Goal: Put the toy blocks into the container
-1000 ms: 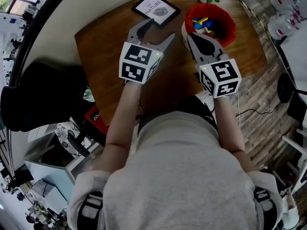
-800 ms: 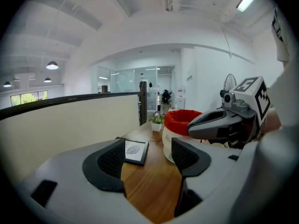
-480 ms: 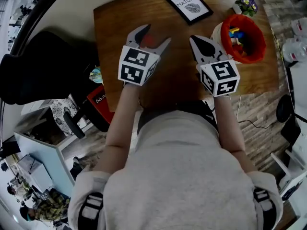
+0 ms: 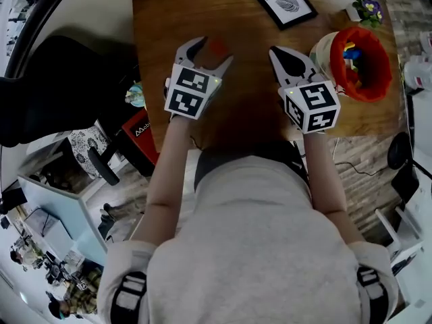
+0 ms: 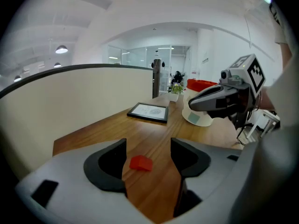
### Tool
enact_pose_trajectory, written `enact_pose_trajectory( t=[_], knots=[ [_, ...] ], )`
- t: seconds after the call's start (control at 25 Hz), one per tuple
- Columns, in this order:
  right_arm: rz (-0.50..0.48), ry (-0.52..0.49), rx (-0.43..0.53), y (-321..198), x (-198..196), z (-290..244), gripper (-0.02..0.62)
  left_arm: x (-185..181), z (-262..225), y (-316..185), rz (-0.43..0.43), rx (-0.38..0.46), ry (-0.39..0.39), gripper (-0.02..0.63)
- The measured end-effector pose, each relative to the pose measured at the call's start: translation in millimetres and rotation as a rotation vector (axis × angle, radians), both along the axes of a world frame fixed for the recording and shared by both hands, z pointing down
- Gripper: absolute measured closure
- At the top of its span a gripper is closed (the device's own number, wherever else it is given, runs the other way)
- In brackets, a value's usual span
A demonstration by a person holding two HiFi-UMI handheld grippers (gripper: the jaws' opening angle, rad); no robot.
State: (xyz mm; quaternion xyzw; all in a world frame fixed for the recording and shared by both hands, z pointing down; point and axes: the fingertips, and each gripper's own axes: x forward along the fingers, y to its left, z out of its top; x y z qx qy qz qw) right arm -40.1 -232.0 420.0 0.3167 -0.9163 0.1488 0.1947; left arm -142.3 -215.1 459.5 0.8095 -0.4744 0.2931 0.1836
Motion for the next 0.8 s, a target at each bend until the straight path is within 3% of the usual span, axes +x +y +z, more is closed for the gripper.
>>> enact_pose_trajectory(
  t=[0.44,0.64,0.8],
  knots=[
    [0.005,0.031,-0.08,0,-9,31,0.584,-6,57,-9,0.151,-0.138,-0.08,0.306],
    [0.017,0.04,-0.103,-1,-7,42,0.584,-4,79,-13,0.165,-0.178,-0.095,0.304],
    [0.026,0.053,-0.115,0,-4,49,0.584,-6,89,-9,0.269,-0.186,-0.156,0.302]
  ],
)
